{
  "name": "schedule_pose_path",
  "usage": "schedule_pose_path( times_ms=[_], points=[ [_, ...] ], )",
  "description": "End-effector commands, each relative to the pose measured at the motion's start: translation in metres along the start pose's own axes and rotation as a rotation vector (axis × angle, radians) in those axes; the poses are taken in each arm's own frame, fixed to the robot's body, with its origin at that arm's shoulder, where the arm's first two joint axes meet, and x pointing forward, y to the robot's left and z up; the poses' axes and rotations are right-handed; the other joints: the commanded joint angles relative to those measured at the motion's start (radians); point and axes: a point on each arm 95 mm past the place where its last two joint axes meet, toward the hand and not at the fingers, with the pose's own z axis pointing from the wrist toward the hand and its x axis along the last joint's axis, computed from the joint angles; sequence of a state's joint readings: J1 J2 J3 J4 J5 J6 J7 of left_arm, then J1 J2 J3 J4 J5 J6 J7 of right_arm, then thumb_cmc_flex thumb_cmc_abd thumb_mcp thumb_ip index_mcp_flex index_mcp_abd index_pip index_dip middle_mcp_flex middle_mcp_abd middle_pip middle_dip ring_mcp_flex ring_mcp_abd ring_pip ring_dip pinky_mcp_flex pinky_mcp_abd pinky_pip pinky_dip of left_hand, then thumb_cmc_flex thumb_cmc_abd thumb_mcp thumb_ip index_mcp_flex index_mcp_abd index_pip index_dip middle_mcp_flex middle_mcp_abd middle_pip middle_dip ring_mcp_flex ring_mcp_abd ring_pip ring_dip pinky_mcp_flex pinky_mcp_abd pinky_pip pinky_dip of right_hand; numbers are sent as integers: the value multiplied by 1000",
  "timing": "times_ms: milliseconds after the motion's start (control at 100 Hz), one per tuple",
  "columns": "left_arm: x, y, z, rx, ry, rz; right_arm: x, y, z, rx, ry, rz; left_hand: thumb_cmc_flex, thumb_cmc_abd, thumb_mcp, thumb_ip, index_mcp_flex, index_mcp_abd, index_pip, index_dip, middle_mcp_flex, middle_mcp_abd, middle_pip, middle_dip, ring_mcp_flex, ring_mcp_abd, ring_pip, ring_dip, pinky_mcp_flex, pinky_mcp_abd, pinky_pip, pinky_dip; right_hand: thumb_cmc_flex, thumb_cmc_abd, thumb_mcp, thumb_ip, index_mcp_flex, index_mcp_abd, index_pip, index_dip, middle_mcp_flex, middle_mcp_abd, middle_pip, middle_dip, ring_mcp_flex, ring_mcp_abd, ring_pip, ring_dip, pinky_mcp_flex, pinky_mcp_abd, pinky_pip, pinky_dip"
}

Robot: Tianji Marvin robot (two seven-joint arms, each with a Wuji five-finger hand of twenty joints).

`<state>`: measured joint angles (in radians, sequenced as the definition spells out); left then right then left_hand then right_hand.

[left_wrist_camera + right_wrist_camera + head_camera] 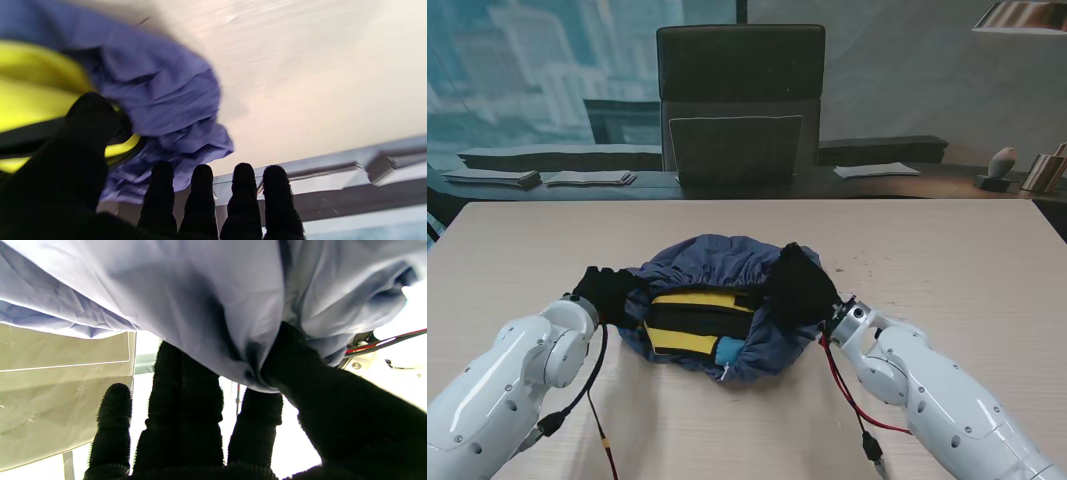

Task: Fit a rain cover over a backpack

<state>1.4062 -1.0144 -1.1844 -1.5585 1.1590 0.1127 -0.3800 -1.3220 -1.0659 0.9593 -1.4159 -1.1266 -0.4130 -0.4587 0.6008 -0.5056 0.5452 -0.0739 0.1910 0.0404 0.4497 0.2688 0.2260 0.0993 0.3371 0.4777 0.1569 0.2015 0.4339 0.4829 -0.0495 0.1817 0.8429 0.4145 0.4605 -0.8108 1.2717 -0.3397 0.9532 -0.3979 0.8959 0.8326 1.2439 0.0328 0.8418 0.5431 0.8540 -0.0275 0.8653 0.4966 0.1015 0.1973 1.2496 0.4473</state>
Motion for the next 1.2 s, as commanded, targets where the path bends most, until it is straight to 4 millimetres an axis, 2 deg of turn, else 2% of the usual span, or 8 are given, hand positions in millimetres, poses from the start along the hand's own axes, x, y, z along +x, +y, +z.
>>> schedule_pose_path(
  times_ms=[0, 210, 300, 340, 430, 480, 740, 1190],
  points=[
    [3, 9, 1, -14, -2, -11, 2, -2, 0, 10, 1, 4, -34, -19, -33, 2, -41, 47, 55, 38, -31, 31, 54, 26, 12, 10, 30, 19, -23, 6, -13, -4, 7, 45, 25, 8, 17, -64, 75, 4, -29, 2, 10, -1, 16, -23, -7, -7, -8, 20, -9, -18],
    [4, 25, 15, -89, -13, -41, 2, -1, -2, 21, 4, 5, -38, -13, -65, -1, 8, 9, 184, 102, 8, -12, 150, 66, 34, 10, 60, 45, -24, 29, -53, -24, -16, 77, -20, 9, 17, -43, 83, -46, -49, 6, 12, 2, 6, -16, -12, -6, -13, 26, -19, -23],
    [7, 30, 20, -107, 6, -57, 0, 0, -5, 73, 19, 2, -31, -5, -47, 2, 81, -49, 276, 166, 58, -41, 192, 106, 64, 4, 77, 56, -24, 32, -57, -25, -168, 36, -144, -41, -116, 41, 30, -164, -180, 8, -41, -8, -74, -3, -40, -6, -57, 34, -58, -44],
    [9, 33, 21, -106, 8, -54, 0, 2, -6, 114, 21, 15, -18, -2, -1, 9, 116, -96, 336, 228, 91, -58, 216, 133, 92, -1, 94, 65, -25, 30, -38, -16, -271, 101, -168, 117, -183, 133, -114, -135, -306, 11, -65, -21, -158, 1, -63, -7, -101, 23, -91, -52],
    [11, 36, 23, -108, 16, -71, 2, 10, -11, 181, 21, 66, 10, 26, 64, 15, 241, -162, 394, 286, 170, -81, 239, 153, 137, -6, 109, 68, -26, 32, -26, -10, -294, 260, -411, 170, -402, 206, -261, -211, -571, 21, -80, -76, -326, 0, -135, -33, -181, -2, -170, -34],
    [12, 38, 24, -105, 20, -96, 5, 14, -13, 183, 15, 90, 114, 4, 14, -26, 285, -233, 448, 302, 193, -88, 237, 150, 150, -9, 115, 68, -26, 32, -26, -11, -323, 352, -643, 210, -478, 237, -302, -282, -641, 29, -97, -125, -367, 4, -180, -52, -190, -2, -201, -15],
    [16, 44, 26, -77, 23, -146, 38, 23, -9, 88, -118, 183, 215, 18, -55, -9, 416, -276, 544, 251, 308, -97, 260, 130, 229, -4, 134, 61, -18, 40, 2, 3, -348, 249, -556, 244, -572, 342, -353, -428, -727, 70, -164, -191, -413, 34, -259, -85, -176, 4, -237, 26],
    [34, 58, 24, -43, 54, -313, 95, -37, 27, 228, -239, 214, 236, 39, -26, -7, 507, -266, 564, 218, 427, -72, 235, 78, 312, 17, 136, 46, 14, 66, 16, 12, -325, 189, -542, 251, -659, 323, -279, -471, -831, 54, -120, -175, -476, 22, -272, -109, -190, -39, -232, -28]
  ],
)
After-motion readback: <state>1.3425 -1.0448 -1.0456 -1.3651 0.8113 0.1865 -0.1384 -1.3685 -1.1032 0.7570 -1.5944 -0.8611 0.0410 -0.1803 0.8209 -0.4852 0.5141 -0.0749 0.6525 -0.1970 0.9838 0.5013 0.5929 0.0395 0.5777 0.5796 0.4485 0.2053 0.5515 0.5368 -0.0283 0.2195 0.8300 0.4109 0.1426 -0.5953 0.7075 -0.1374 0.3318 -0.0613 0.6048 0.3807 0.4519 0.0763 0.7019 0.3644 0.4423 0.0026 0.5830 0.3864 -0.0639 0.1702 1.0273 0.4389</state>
